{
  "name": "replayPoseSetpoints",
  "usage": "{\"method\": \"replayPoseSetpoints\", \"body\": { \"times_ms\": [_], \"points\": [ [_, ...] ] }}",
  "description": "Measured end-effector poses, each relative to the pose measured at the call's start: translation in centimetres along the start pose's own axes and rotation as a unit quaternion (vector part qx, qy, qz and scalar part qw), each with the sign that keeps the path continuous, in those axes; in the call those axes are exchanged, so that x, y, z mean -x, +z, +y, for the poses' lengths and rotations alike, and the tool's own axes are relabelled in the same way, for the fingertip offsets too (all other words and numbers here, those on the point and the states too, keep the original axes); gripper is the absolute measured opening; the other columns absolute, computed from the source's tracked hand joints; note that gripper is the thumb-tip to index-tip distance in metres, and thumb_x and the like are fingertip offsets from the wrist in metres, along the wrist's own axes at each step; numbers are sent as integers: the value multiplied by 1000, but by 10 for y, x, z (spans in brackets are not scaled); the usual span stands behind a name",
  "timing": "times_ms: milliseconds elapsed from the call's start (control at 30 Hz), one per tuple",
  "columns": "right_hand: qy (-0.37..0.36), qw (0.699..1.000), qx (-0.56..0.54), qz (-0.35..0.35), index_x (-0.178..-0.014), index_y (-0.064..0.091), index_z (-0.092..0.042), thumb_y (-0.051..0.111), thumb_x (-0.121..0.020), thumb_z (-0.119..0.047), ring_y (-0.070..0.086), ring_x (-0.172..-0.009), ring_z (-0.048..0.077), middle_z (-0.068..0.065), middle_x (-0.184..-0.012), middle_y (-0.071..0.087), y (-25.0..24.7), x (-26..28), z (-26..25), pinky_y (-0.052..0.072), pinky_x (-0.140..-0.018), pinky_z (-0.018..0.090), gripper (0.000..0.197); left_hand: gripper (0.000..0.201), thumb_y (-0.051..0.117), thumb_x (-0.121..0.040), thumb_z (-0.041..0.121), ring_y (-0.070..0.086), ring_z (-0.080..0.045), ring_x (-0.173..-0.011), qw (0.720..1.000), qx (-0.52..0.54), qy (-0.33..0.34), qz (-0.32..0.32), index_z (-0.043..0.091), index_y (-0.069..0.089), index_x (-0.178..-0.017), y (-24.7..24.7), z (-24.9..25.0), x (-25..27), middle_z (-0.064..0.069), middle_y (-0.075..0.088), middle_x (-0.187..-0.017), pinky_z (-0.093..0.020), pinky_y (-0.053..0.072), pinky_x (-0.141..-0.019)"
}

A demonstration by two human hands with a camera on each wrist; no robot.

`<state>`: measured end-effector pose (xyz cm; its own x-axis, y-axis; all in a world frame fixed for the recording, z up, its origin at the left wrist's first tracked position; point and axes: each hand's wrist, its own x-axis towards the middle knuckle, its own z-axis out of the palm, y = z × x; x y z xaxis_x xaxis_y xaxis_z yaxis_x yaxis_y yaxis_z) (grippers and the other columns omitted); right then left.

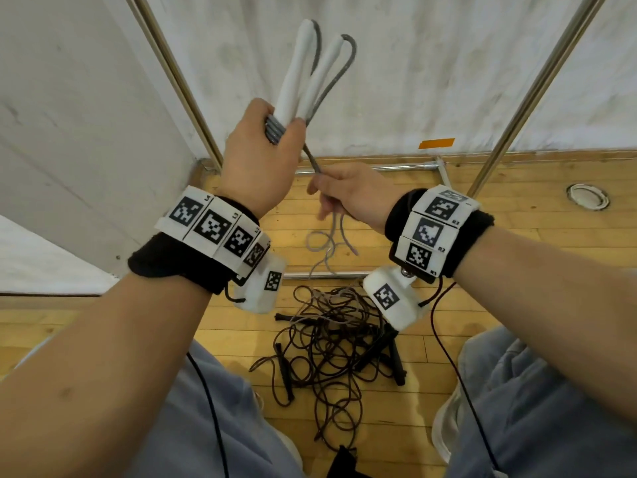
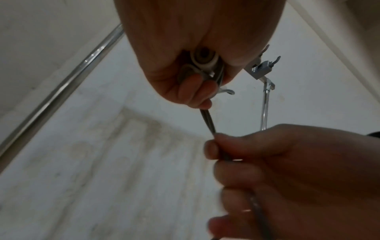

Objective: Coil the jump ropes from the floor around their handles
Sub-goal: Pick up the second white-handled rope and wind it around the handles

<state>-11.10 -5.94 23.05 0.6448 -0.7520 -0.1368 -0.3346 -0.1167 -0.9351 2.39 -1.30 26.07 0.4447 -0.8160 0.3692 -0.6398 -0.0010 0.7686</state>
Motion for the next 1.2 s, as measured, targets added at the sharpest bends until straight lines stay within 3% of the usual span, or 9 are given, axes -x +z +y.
{"method": "replayPoseSetpoints", "body": {
  "times_ms": [67,167,300,500,700,867,967,1067,1200],
  "points": [
    [-8,1000,2,27,-75,59,-20,40,-100,-26,42,-45,8,-9,-52,40,-1,0,-4,38,-51,23,31,20,52,-90,35,57,-16,-63,999,-37,3,-4,17,44,-93,-4,-11,-6,0,62,-75,-19,41,-48],
    [-59,989,123,49,-68,57,-24,40,-99,-30,37,-41,3,-9,-53,40,-1,2,-8,29,-50,23,36,18,51,-91,35,49,-10,-57,992,-118,28,-30,21,44,-99,-2,-25,-6,8,51,-69,-26,34,-47],
    [-85,975,204,37,-75,60,1,43,-98,-24,32,-42,8,-3,-50,36,-1,4,-11,25,-43,20,38,19,50,-92,36,44,-7,-53,985,-164,27,-53,21,37,-93,9,-36,-3,8,44,-63,-25,27,-44],
    [-66,951,299,46,-56,35,-15,47,-96,-28,32,-48,12,-2,-53,33,-13,9,-8,22,-48,26,43,20,52,-93,36,47,-9,-58,973,-183,2,-140,20,40,-95,16,-44,-5,7,48,-68,-27,32,-48],
    [-59,957,276,61,-67,54,-4,45,-96,-28,33,-48,16,3,-52,36,-26,10,-10,30,-51,30,39,23,58,-92,38,53,-10,-68,951,-185,41,-246,25,52,-110,17,-42,2,9,55,-79,-24,37,-55],
    [-46,974,222,18,-81,64,3,41,-99,-30,29,-44,12,1,-54,35,-17,10,-9,25,-39,16,44,29,62,-89,34,57,-16,-81,927,-224,42,-299,23,57,-116,20,-41,9,3,63,-95,-25,36,-61],
    [-33,982,186,-4,-72,61,-13,42,-98,-28,34,-43,10,1,-59,41,-12,11,-10,31,-43,18,36,26,59,-85,49,55,-13,-71,922,-261,62,-279,25,56,-93,25,-42,13,8,58,-80,-26,33,-57],
    [-33,986,162,-24,-75,60,-12,44,-97,-24,43,-52,16,0,-58,43,-7,11,-13,40,-53,27,30,35,36,-76,59,43,-5,-50,908,-322,64,-260,26,41,-64,31,-38,12,9,47,-57,-24,24,-44],
    [-34,990,136,-2,-63,54,-11,45,-97,-25,40,-54,20,-1,-52,37,-5,10,-15,52,-68,45,37,15,43,-86,36,40,-4,-51,909,-348,29,-228,23,48,-81,37,-45,12,10,46,-61,-24,23,-43]
  ]
}}
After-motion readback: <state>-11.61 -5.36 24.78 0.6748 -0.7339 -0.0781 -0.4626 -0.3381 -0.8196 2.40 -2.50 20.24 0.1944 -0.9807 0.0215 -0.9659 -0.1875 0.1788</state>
